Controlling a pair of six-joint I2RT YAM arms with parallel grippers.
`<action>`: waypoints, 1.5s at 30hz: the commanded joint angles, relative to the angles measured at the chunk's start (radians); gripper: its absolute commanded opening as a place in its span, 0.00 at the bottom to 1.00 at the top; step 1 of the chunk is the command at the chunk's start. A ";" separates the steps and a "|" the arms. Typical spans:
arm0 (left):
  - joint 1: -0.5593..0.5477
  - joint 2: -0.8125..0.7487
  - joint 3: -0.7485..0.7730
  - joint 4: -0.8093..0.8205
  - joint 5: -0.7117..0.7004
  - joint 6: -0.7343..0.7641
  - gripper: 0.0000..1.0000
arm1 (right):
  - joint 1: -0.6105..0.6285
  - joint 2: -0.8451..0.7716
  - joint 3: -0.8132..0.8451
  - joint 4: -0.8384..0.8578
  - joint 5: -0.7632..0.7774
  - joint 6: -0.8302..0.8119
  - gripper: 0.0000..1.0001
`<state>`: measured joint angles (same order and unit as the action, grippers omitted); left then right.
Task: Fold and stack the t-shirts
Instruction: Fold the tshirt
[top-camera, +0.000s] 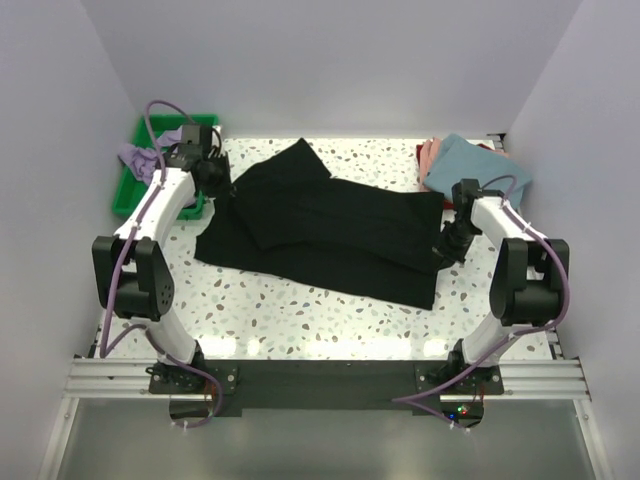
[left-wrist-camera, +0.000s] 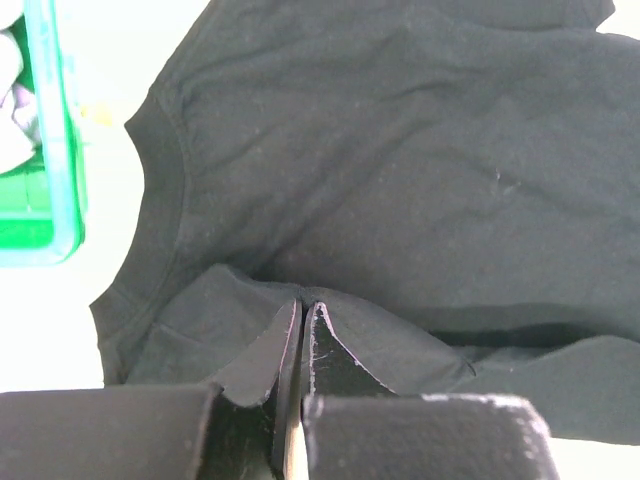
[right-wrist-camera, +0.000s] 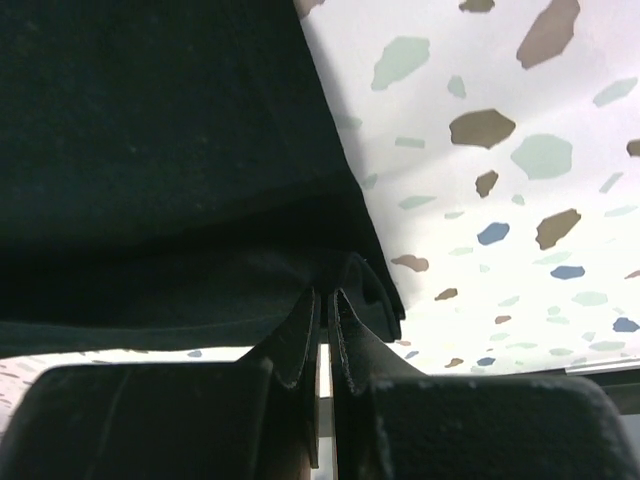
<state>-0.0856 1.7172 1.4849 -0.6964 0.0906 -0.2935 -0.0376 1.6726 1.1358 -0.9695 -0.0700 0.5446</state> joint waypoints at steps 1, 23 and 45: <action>0.003 0.024 0.052 0.060 0.003 0.025 0.00 | -0.007 0.035 0.038 0.015 0.025 -0.023 0.00; 0.006 -0.108 -0.151 0.138 0.005 -0.061 0.84 | -0.012 -0.132 0.121 0.055 -0.083 -0.094 0.47; 0.147 -0.206 -0.595 0.184 -0.138 -0.069 0.70 | -0.001 -0.177 -0.315 0.144 -0.005 -0.064 0.39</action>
<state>0.0483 1.4723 0.8677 -0.5583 -0.0032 -0.3813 -0.0414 1.4666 0.8257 -0.8707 -0.0917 0.4667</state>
